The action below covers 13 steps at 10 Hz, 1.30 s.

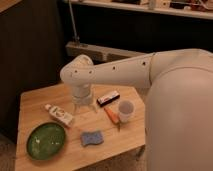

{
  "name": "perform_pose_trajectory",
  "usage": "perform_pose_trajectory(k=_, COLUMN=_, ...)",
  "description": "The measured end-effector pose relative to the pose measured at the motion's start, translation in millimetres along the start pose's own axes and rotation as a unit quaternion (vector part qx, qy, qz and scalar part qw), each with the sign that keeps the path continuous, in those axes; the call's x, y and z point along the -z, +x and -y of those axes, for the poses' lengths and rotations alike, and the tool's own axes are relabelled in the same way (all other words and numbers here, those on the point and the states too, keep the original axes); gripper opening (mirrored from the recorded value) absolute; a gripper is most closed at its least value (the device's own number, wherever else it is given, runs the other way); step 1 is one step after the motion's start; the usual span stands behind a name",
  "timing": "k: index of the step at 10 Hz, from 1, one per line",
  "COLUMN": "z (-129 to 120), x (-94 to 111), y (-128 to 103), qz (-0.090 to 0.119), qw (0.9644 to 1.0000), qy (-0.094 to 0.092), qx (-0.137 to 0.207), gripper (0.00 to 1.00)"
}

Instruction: Place the pepper on the white sponge

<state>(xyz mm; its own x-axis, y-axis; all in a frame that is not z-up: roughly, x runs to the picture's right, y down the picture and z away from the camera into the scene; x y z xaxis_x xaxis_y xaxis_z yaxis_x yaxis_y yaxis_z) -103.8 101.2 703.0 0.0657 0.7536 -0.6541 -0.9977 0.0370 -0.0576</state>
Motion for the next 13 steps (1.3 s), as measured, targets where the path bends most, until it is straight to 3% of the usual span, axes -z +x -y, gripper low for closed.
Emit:
perform_pose_trajectory(k=5, z=2.7, x=0.0, y=-0.4, qz=0.001, qw=1.0, qy=-0.001, qx=0.0, gripper=0.65)
perform_pose_trajectory(k=6, z=6.2, x=2.3, y=-2.6, qz=0.012, qw=0.9999, qy=-0.004, qx=0.006, gripper=0.65)
perform_pose_trajectory(k=8, z=34.0, x=16.1, y=-15.0, qz=0.061, qw=0.9975, qy=-0.011, qx=0.034, gripper=0.65)
perform_pose_trajectory(k=10, z=81.9, x=41.5, y=-43.6, qz=0.114, qw=0.9915, qy=-0.007, qx=0.062, gripper=0.65)
perform_pose_trajectory(k=11, z=99.7, x=49.5, y=-53.9, qz=0.128, qw=0.9895, qy=-0.001, qx=0.066, gripper=0.65)
perform_pose_trajectory(k=13, z=107.7, x=54.1, y=-58.4, qz=0.133, qw=0.9886, qy=0.0, qx=0.069, gripper=0.65)
